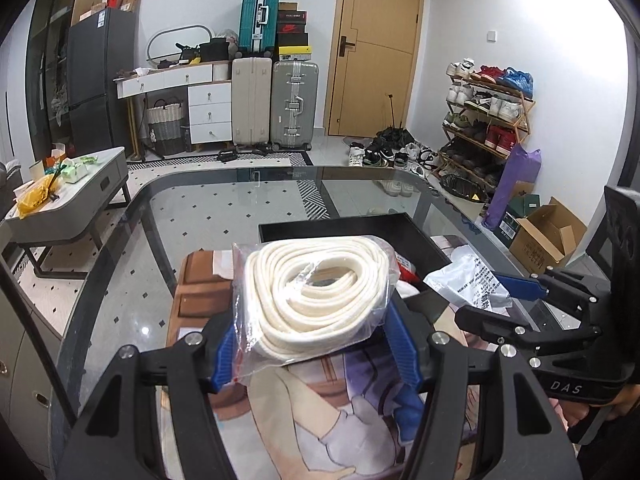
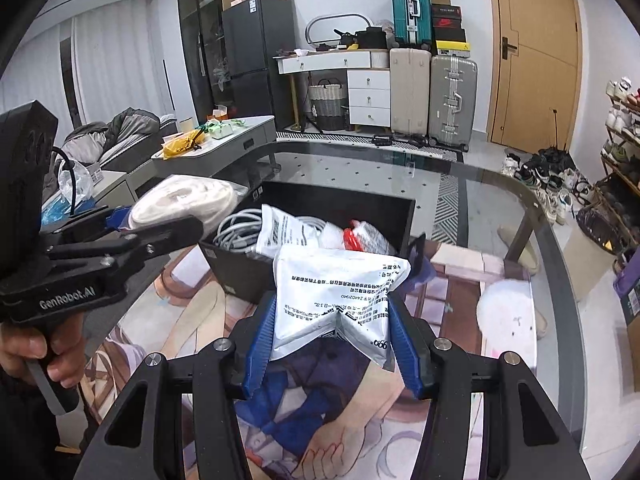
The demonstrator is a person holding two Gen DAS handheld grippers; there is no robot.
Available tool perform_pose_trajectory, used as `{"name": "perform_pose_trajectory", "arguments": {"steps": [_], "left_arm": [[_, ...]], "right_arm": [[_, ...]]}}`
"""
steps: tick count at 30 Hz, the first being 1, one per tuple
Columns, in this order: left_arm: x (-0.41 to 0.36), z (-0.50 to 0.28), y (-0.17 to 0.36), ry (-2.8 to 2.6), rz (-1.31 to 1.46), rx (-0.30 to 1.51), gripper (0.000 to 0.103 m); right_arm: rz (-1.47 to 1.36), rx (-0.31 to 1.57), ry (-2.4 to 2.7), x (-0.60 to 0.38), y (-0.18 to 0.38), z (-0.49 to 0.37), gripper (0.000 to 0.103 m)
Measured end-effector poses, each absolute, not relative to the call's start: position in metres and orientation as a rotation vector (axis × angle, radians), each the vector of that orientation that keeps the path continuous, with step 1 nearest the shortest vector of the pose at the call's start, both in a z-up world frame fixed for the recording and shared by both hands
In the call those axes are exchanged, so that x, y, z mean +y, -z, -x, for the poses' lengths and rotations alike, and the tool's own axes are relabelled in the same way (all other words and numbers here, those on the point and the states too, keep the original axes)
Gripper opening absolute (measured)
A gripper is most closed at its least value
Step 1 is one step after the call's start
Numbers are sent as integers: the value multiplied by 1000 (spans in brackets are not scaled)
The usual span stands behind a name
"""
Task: Organize soft objects
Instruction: 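Carry the rope bag and packet over the black box and release them inside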
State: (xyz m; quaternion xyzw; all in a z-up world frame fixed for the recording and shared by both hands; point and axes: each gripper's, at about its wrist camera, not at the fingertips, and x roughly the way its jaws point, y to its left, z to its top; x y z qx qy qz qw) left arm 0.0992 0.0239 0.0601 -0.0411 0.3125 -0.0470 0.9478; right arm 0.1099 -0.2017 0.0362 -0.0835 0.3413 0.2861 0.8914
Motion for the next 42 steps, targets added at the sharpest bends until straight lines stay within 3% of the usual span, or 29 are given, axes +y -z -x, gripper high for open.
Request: {"name": "perform_pose_trajectory", "arguments": {"steps": [12,42], "left_arm": [[17,-129,-66,113,72,636,62],[16,-171,-49,97,83,692,62]], "right_arm": [[236,697,-581,-187,-53,-137,54],[379,779,-590,-156,-27,-190,54]]}}
